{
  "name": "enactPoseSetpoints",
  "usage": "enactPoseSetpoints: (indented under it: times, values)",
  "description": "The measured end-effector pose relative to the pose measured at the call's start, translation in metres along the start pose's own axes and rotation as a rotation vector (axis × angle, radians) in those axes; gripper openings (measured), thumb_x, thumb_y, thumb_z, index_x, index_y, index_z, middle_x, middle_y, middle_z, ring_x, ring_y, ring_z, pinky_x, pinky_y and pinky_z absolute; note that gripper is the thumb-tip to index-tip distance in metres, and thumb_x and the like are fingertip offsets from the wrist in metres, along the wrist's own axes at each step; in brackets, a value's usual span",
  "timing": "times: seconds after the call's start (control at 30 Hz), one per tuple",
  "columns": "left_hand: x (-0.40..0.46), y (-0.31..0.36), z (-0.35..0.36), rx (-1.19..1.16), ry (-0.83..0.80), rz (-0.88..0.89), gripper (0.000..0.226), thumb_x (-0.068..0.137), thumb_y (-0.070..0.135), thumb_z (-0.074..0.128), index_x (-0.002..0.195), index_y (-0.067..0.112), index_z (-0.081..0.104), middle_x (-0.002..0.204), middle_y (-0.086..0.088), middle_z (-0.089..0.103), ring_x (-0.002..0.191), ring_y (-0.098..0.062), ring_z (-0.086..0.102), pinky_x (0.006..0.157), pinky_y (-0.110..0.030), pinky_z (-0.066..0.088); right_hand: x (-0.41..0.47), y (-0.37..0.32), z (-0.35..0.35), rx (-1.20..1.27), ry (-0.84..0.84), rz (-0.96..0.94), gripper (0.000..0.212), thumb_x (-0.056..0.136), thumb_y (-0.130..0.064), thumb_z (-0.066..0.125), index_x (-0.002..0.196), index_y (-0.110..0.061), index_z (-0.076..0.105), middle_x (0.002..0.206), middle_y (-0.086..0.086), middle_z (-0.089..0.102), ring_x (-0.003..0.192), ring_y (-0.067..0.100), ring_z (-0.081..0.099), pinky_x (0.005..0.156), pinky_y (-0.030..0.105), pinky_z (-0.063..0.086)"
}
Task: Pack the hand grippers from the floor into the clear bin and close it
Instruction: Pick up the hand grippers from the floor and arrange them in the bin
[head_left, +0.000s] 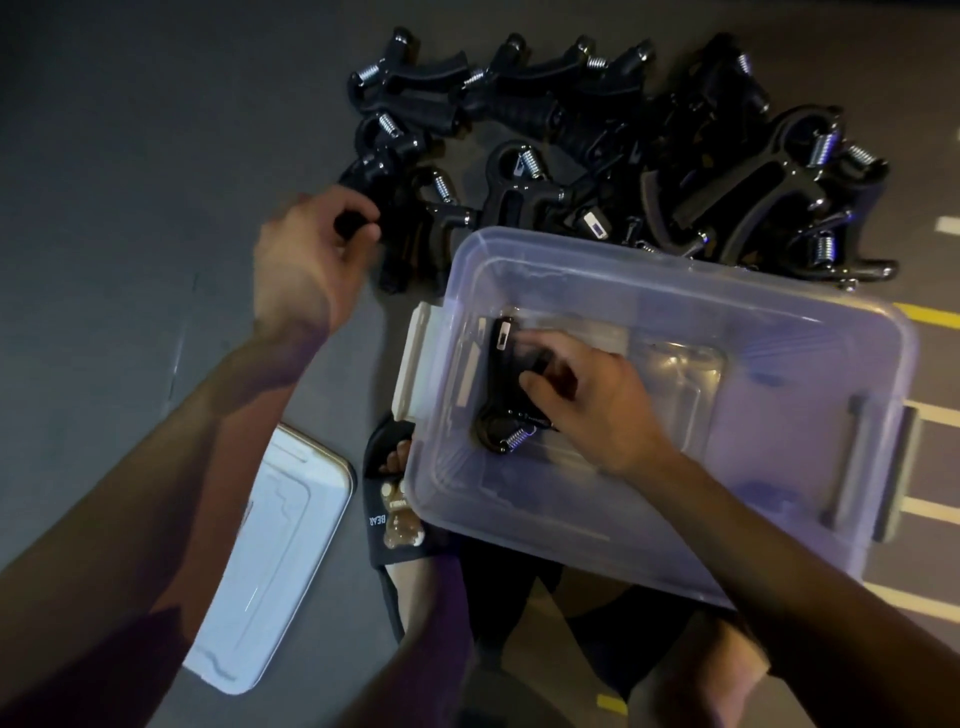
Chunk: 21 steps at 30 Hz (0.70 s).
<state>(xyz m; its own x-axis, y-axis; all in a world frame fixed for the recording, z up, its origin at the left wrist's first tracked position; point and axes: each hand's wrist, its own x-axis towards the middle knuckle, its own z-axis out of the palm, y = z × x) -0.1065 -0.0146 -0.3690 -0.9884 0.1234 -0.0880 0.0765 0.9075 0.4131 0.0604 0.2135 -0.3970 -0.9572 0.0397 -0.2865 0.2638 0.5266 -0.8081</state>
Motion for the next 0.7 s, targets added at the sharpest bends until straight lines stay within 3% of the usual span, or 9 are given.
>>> enactPoseSetpoints:
  times: [0.07, 0.13, 0.27, 0.37, 0.47, 0.6, 0.7]
  values:
    - [-0.011, -0.002, -0.016, -0.04, 0.074, 0.035, 0.019, 0.093, 0.031, 0.063, 0.111, 0.028, 0.071, 0.107, -0.002, 0.073, 0.092, -0.02, 0.067, 0.084, -0.023, 0.043, -0.009, -0.006, -0.003, 0.049, 0.021, -0.006, 0.035, 0.093, -0.019, 0.067, 0.127, -0.027, 0.063, 0.071, -0.012, 0.062, 0.072, -0.001, 0.06, 0.068, 0.002, 0.037]
    - [-0.025, -0.002, -0.033, -0.069, 0.152, 0.086, 0.022, 0.094, 0.035, 0.06, 0.112, 0.025, 0.07, 0.105, -0.004, 0.072, 0.095, -0.025, 0.067, 0.087, -0.033, 0.05, -0.019, -0.012, -0.007, 0.062, 0.049, -0.02, 0.034, 0.094, -0.022, 0.065, 0.126, -0.033, 0.062, 0.07, -0.002, 0.062, 0.069, 0.008, 0.06, 0.066, 0.011, 0.041]
    - [-0.063, 0.019, -0.07, -0.121, 0.314, 0.297, 0.021, 0.103, 0.041, 0.057, 0.117, 0.028, 0.068, 0.102, 0.009, 0.059, 0.097, -0.027, 0.058, 0.091, -0.043, 0.047, -0.038, -0.024, -0.015, 0.156, 0.143, -0.036, 0.031, 0.095, -0.021, 0.063, 0.123, -0.035, 0.063, 0.071, -0.008, 0.061, 0.061, 0.008, 0.056, 0.062, 0.018, 0.043]
    - [-0.083, 0.032, -0.092, -0.187, 0.331, 0.425, 0.014, 0.105, 0.047, 0.053, 0.118, 0.047, 0.056, 0.106, 0.016, 0.057, 0.108, -0.034, 0.058, 0.097, -0.055, 0.045, -0.048, -0.035, -0.026, 0.308, 0.266, -0.032, 0.026, 0.096, -0.02, 0.061, 0.117, -0.034, 0.064, 0.075, -0.01, 0.061, 0.061, 0.012, 0.06, 0.064, 0.031, 0.051]
    - [-0.092, 0.041, -0.104, -0.356, 0.285, 0.53, 0.015, 0.108, 0.038, 0.053, 0.122, 0.042, 0.053, 0.116, -0.003, 0.062, 0.114, -0.032, 0.059, 0.102, -0.053, 0.045, -0.056, -0.046, -0.039, 0.392, 0.369, -0.051, 0.022, 0.097, -0.018, 0.056, 0.115, -0.028, 0.065, 0.083, -0.003, 0.065, 0.07, 0.025, 0.065, 0.069, 0.046, 0.056]
    - [-0.102, 0.057, -0.096, -0.52, 0.068, 0.52, 0.022, 0.108, 0.024, 0.054, 0.122, 0.009, 0.061, 0.104, -0.005, 0.059, 0.092, -0.006, 0.056, 0.083, -0.025, 0.043, -0.064, -0.055, -0.052, 0.459, 0.431, -0.082, 0.019, 0.101, -0.019, 0.055, 0.116, -0.014, 0.066, 0.097, 0.012, 0.07, 0.088, 0.028, 0.068, 0.077, 0.034, 0.057]
    - [-0.108, 0.064, -0.076, -0.567, -0.158, 0.484, 0.018, 0.103, 0.017, 0.06, 0.119, 0.009, 0.063, 0.095, 0.0, 0.06, 0.076, -0.007, 0.06, 0.074, -0.023, 0.048, -0.067, -0.058, -0.053, 0.452, 0.369, -0.132, 0.021, 0.101, -0.022, 0.056, 0.116, -0.013, 0.068, 0.101, 0.015, 0.071, 0.093, 0.024, 0.068, 0.078, 0.035, 0.054]
